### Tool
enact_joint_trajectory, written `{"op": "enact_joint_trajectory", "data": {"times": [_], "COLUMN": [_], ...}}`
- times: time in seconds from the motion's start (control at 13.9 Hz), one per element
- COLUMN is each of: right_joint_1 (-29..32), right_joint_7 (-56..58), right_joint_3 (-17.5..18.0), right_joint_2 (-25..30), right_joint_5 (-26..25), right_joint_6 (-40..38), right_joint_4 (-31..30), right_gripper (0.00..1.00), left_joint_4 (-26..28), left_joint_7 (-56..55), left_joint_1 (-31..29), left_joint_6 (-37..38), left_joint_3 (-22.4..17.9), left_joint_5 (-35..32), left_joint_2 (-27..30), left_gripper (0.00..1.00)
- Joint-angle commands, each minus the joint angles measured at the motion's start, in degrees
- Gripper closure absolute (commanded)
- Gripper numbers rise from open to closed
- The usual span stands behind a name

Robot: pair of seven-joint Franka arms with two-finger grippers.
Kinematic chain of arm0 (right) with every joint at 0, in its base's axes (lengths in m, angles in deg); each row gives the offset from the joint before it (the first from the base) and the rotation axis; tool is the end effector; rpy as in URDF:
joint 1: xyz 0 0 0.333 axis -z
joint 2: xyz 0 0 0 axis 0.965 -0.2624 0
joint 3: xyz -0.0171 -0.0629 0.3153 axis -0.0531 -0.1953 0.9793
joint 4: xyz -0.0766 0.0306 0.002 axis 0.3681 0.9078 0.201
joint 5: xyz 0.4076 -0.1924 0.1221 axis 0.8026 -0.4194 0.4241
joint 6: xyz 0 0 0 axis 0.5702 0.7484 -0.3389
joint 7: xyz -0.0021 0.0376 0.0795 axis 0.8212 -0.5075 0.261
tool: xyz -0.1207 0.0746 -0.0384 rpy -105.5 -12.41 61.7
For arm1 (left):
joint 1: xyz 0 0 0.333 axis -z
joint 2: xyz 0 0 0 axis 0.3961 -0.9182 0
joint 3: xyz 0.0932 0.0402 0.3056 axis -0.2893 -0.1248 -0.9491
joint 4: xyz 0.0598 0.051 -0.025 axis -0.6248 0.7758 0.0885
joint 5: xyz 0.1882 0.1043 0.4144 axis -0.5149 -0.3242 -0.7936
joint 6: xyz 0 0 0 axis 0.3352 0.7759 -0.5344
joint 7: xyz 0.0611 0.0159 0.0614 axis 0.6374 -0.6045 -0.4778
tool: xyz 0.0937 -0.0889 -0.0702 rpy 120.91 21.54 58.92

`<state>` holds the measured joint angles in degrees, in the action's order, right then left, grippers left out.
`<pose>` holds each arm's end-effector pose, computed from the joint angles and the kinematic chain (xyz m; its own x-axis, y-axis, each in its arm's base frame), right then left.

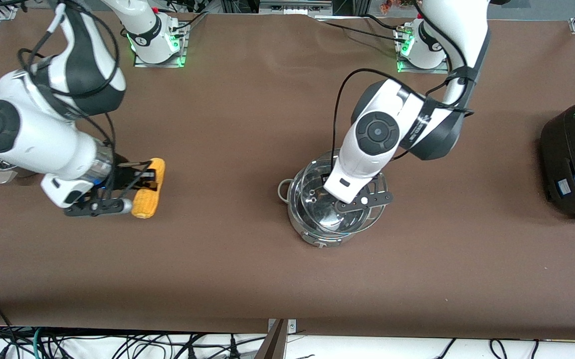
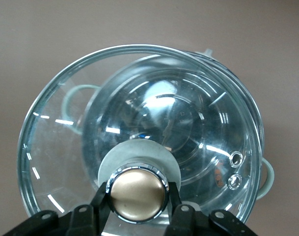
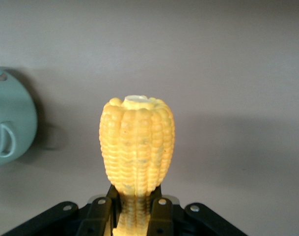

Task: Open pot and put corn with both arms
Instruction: 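Grasp the lid knob with the left gripper and lift the lid, then carry the corn over the pot while the left gripper lowers the lid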

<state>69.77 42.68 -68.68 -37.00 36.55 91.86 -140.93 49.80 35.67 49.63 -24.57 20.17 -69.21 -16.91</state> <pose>0.7270 0.2336 0.4247 0.9968 0.0718 -0.0343 0.0667 -0.9889 -0.1331 0.6926 -0.3915 0.3600 0.9737 0.2103 -0.0879 0.2100 -0.9776 -0.0125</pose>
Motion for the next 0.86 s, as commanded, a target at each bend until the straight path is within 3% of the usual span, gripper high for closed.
{"op": "enact_joint_trajectory", "data": {"times": [0.0,0.14,0.43,0.65,0.79], "right_joint_1": [-4.37,-8.67,-16.33,-21.85,-27.12], "right_joint_7": [-1.92,-3.66,-12.89,-20.42,-24.84], "right_joint_3": [0.08,0.00,-0.62,-1.67,-5.43], "right_joint_2": [-2.53,-4.55,-11.04,-16.84,-19.75], "right_joint_5": [-2.70,-5.69,-6.14,-7.20,-7.20], "right_joint_6": [-0.77,-0.86,-0.68,2.11,5.63], "right_joint_4": [3.87,6.94,16.51,22.23,24.26], "right_gripper": [1.00,1.00,1.00,1.00,1.00], "left_joint_4": [-1.28,-0.67,1.17,8.36,17.21], "left_joint_7": [7.60,15.51,30.02,35.49,39.00], "left_joint_1": [-3.86,-8.52,-15.12,-19.87,-21.98], "left_joint_6": [2.54,2.81,7.28,5.90,0.03], "left_joint_3": [0.17,0.35,0.17,0.17,0.17], "left_joint_5": [-0.69,-0.60,-1.30,-1.39,-1.39], "left_joint_2": [2.66,2.67,3.28,7.05,11.52], "left_gripper": [1.00,1.00,1.00,1.00,1.00]}}
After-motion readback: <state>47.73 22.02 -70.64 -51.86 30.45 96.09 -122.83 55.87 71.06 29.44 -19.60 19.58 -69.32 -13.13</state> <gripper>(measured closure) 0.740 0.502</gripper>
